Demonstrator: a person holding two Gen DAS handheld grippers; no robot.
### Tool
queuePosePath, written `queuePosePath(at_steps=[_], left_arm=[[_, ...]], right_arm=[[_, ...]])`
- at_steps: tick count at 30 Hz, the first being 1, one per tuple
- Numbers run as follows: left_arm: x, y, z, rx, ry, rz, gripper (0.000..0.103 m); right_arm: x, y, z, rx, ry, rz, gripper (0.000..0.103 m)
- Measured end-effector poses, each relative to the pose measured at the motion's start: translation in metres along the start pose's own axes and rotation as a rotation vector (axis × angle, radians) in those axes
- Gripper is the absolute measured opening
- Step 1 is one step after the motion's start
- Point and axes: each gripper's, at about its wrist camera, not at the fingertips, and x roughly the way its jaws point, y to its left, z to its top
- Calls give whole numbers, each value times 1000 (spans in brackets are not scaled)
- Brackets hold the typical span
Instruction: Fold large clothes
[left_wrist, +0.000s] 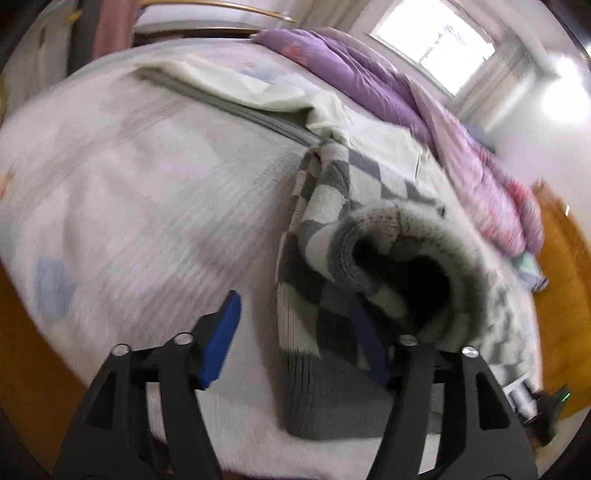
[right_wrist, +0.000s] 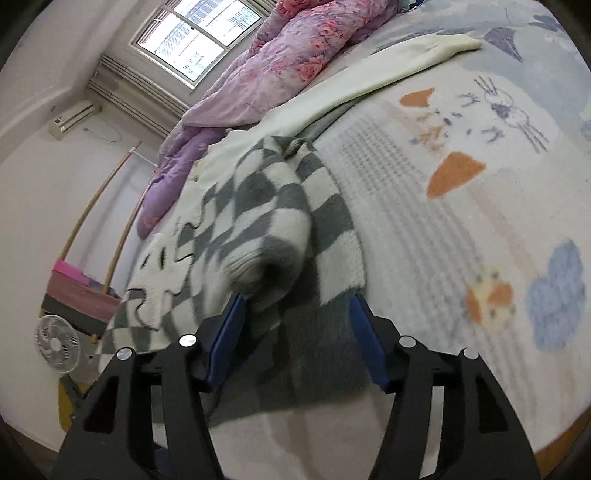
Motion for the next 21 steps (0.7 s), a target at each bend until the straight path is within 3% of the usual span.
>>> queuePosePath(at_steps=[2,5,10,11,13,14,15,21], left_arm=[[-17,8,-1,-99,-24,-91,65],[-23,-5,3,-158,-18,-187,71],[2,-38,22,-209,13,-172,74],[7,-39,23,-217,25,-168,74],[17,-43,24,-224,40,-139,74],[22,-44,25,-219,42,-120,74],[23,-44,24,-216,48,-107,73],[3,-24,10,-263,86,-182,72]], right_arm=[[-2,6,0,39,5,60,64],[11,16,6,117,27,134,66],[42,23,8,206,59,106,66],[47,25,7,217,66,102,63],[53,31,5,203,83,80,46],[53,32,5,188,81,70,22],[51,34,5,163,78,37,14],[12,25,23,116,23,39,12]])
